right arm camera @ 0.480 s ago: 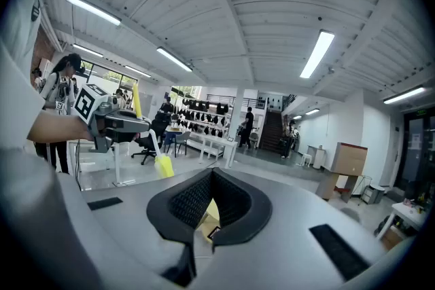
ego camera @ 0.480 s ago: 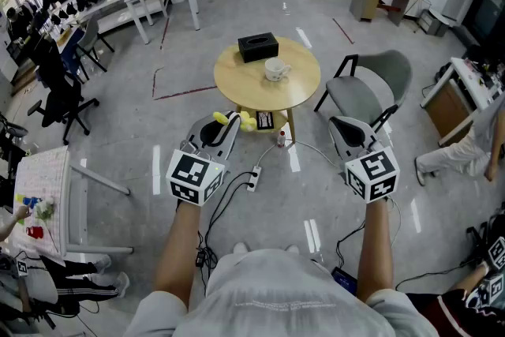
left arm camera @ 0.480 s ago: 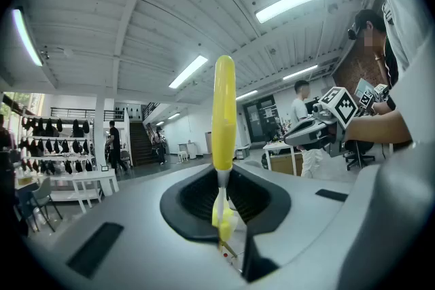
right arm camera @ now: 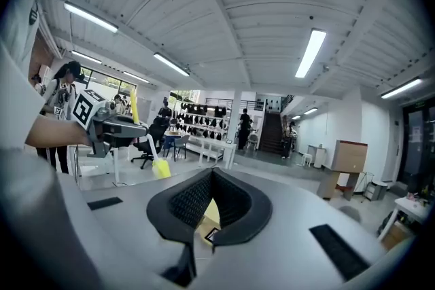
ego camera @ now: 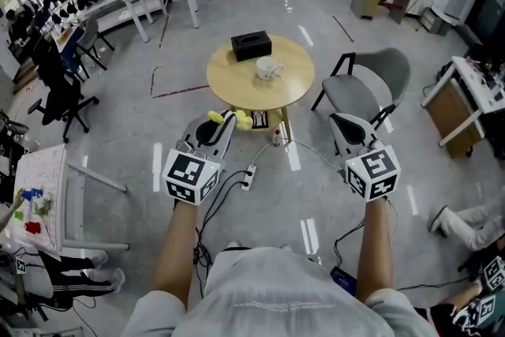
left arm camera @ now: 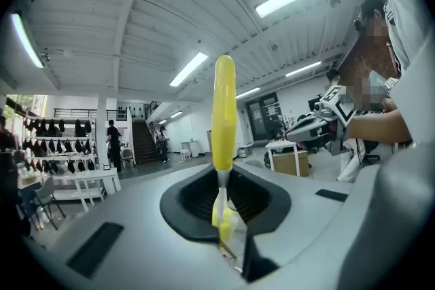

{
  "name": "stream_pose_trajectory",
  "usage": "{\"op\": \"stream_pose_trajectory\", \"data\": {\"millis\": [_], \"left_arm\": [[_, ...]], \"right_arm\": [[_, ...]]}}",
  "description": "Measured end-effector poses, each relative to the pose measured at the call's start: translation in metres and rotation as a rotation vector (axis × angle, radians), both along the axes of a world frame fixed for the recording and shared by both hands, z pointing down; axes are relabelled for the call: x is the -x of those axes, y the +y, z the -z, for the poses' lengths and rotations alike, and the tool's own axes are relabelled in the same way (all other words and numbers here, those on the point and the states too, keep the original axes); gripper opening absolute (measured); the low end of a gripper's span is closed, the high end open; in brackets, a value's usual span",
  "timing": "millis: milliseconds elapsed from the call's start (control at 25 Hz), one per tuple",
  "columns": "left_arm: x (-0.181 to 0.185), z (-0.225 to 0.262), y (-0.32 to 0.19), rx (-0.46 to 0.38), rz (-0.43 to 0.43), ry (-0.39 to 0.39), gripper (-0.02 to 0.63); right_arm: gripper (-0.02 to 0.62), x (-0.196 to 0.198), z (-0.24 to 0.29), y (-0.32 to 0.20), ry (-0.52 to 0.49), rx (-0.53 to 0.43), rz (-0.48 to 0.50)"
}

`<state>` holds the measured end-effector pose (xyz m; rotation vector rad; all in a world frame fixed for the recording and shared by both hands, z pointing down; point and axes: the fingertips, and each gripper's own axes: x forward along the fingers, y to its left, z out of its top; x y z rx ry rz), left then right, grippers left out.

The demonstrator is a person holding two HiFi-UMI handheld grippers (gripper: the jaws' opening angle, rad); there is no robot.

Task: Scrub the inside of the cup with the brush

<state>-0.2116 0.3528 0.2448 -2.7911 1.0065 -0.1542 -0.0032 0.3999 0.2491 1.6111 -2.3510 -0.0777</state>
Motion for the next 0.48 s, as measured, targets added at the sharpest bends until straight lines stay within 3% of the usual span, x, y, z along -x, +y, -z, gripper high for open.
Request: {"op": "stream_pose_trajectory", "data": {"millis": [480], "left_arm": [[-0.065, -0.007, -0.017, 0.010, 0.074, -0.021, 0.049]], "right_arm": [[0.025, -0.078, -0.015, -0.024, 0.019, 0.027, 0.041]]}}
